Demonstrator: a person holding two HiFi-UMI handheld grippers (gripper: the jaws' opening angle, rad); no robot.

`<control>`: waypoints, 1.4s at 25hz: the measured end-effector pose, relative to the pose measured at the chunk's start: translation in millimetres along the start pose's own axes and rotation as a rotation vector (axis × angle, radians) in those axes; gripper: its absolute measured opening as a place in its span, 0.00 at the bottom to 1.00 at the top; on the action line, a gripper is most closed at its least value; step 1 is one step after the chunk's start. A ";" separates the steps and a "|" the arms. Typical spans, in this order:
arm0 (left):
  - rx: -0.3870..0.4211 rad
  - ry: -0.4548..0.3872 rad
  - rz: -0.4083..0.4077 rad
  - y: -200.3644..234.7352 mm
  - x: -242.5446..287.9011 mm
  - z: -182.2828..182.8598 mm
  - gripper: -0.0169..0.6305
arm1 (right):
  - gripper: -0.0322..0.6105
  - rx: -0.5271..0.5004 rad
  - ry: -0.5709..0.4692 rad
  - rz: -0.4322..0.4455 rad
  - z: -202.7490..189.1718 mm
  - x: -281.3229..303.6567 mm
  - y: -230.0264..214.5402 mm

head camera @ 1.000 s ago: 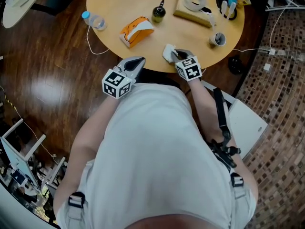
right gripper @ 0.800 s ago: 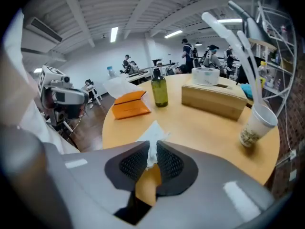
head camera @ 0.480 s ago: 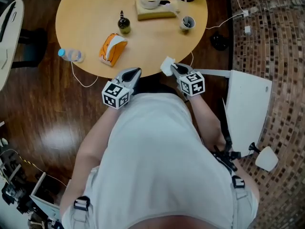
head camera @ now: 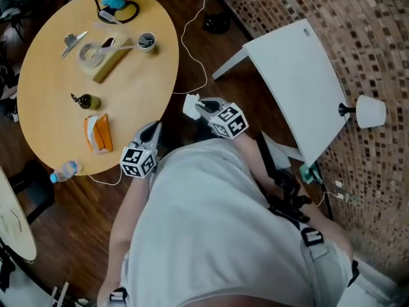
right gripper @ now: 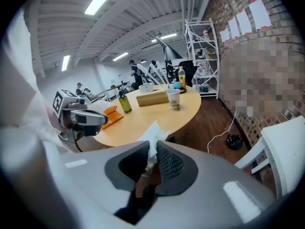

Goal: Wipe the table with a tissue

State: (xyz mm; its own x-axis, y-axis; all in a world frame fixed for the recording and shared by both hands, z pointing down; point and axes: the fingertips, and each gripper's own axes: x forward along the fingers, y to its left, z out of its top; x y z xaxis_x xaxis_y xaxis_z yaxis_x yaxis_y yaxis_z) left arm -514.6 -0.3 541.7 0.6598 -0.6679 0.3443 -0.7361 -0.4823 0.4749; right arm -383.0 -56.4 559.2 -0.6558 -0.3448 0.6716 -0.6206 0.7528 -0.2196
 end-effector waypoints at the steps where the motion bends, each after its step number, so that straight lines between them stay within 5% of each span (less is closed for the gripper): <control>1: 0.017 0.017 -0.025 -7.1 8.8 -0.1 0.03 | 0.13 0.014 -0.008 -0.015 -5.6 -9.3 -5.4; 23: 0.262 0.233 -0.309 -213.4 217.7 -6.5 0.03 | 0.13 0.374 -0.228 -0.299 -159.7 -225.3 -151.2; 35: 0.396 0.300 -0.495 -334.8 309.8 -10.3 0.03 | 0.13 0.395 -0.297 -0.456 -217.3 -321.0 -200.9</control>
State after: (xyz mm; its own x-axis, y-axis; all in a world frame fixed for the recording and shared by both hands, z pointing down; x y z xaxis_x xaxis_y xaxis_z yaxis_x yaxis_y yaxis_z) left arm -62.2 -39.9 497.7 0.9027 -0.1588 0.4000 -0.3008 -0.8975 0.3225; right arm 45.6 24.9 541.6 -0.3462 -0.7615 0.5479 -0.9371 0.2530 -0.2406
